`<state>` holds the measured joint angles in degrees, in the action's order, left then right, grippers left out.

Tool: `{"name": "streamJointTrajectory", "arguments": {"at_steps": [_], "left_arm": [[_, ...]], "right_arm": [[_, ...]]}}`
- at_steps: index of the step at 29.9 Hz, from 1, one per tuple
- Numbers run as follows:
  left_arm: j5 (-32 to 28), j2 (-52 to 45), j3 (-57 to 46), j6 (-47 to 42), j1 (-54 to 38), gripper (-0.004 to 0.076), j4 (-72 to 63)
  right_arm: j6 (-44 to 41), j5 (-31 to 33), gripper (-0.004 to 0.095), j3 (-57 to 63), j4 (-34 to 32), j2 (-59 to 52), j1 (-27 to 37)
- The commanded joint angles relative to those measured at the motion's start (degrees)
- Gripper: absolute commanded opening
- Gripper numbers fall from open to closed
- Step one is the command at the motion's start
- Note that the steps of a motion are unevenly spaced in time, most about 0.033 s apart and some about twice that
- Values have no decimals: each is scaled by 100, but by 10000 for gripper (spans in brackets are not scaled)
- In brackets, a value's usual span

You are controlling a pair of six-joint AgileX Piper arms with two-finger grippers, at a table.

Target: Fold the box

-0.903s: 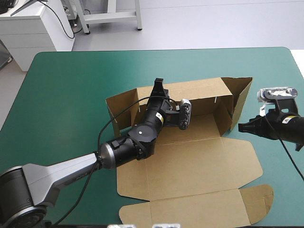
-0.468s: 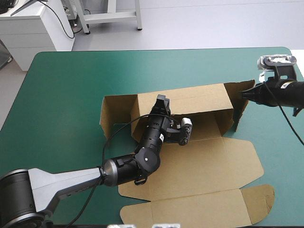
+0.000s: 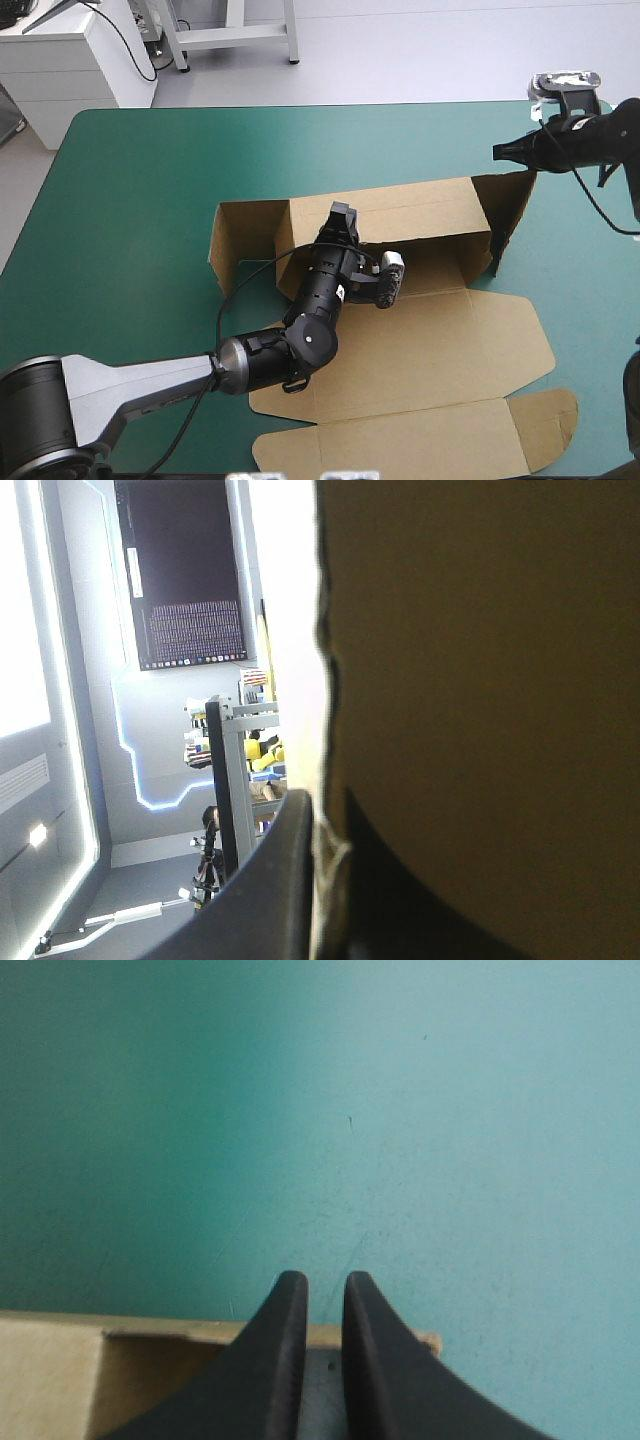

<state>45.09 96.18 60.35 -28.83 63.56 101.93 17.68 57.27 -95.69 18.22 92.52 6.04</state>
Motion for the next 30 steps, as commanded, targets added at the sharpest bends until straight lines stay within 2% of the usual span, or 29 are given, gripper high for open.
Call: {"name": "streamJointTrajectory", "arguments": {"at_steps": [1, 6, 10, 20, 30], "left_arm": [[74, -170, 53, -25, 30, -8, 54], [244, -170, 53, -64, 30, -8, 54], [347, -170, 53, -303, 30, -8, 54], [367, -170, 53, -326, 30, -8, 54], [377, -170, 230, -763, 20, -8, 64]], "right_arm": [[75, -231, 114, -550, 95, 212, 42], [92, 111, 97, -1060, 91, 766, 42], [166, 397, -20, -1118, 67, 980, 42], [238, 1411, -15, -1067, -16, 978, 31], [353, 1411, -15, -243, 58, 311, 6]]}}
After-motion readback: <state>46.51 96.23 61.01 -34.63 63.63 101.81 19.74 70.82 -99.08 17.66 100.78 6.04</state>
